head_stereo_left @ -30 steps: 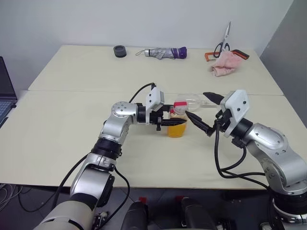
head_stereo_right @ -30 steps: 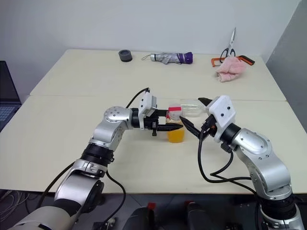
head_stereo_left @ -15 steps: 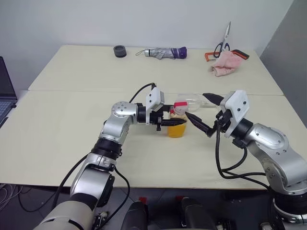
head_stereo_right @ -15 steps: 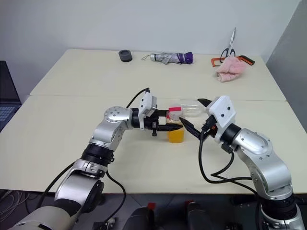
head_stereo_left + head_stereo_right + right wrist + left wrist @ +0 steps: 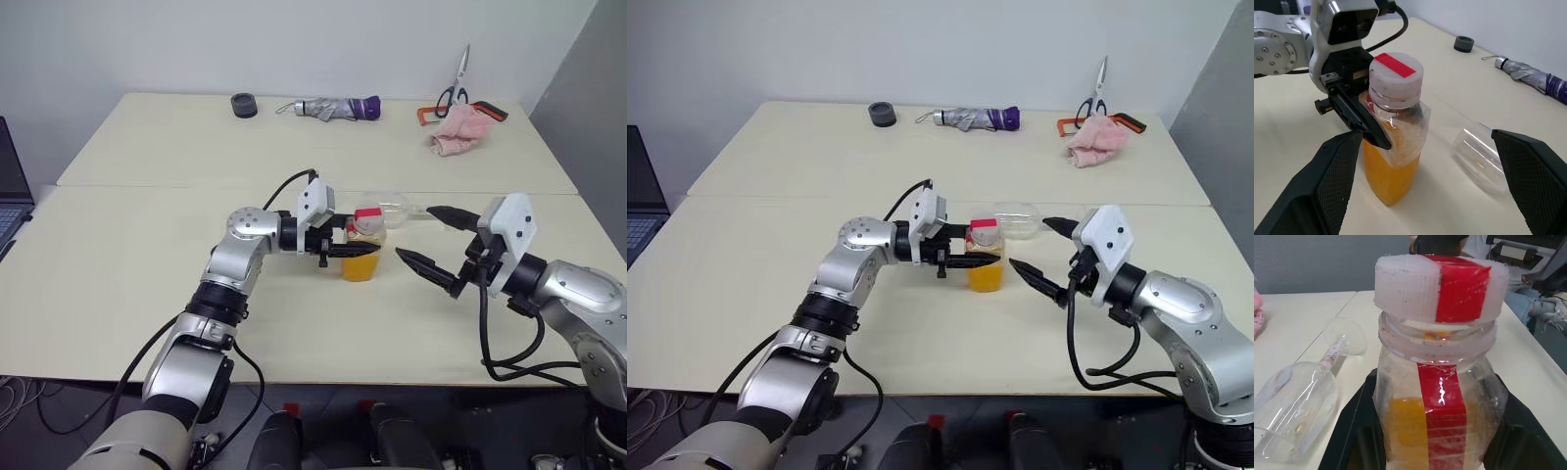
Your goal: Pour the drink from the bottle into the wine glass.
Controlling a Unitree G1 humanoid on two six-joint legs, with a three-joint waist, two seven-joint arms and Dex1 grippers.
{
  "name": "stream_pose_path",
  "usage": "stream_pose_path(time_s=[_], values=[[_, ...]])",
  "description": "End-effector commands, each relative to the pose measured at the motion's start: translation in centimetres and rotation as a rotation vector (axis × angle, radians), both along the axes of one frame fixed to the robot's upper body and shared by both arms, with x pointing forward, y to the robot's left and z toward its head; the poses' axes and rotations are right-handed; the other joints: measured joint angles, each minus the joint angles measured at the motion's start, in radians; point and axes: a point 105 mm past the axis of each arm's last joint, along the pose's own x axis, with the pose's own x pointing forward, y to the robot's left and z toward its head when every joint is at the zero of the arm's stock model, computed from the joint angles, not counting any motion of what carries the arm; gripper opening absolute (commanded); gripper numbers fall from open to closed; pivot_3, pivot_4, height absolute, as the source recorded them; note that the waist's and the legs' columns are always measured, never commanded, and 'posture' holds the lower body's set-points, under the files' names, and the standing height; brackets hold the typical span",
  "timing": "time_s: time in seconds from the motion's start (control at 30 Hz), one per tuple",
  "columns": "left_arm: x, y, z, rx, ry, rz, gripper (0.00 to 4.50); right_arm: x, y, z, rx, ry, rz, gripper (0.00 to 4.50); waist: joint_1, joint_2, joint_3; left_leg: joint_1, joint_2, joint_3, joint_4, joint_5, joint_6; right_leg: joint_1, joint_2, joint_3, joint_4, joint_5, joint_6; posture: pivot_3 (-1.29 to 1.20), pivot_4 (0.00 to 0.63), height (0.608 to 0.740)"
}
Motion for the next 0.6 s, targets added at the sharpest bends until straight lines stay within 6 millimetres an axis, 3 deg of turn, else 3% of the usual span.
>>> stream_pose_path(time_s=[0.03, 0.33, 0.6], values=[[-0.3, -0.2, 2.4, -0.037, -0.085, -0.030, 1.89, -0.6, 0.5, 1.5, 0.040, -0.048, 0.054, 4.50, 0.000, 0.000, 0.000, 0.000, 0.000, 0.000, 0.000, 0.000, 0.000, 0.000, 0.000, 0.000, 0.000, 0.000, 0.000, 0.00, 0.150, 0.740], [-0.6, -0.5, 2.6, -0.051, -0.080, -0.048, 1.89, -0.3, 2.2, 2.7, 0.141, -0.028, 0.109, 4.50, -0.001, 0.000, 0.000, 0.000, 0.000, 0.000, 0.000, 0.000, 0.000, 0.000, 0.000, 0.000, 0.000, 0.000, 0.000, 0.00, 0.150, 0.740], [-0.9, -0.5, 2.5, -0.054, -0.073, -0.064, 1.89, 0.7, 3.6, 2.6, 0.153, 0.027, 0.148, 4.50, 0.000, 0.000, 0.000, 0.000, 0.000, 0.000, 0.000, 0.000, 0.000, 0.000, 0.000, 0.000, 0.000, 0.000, 0.000, 0.00, 0.150, 0.740]])
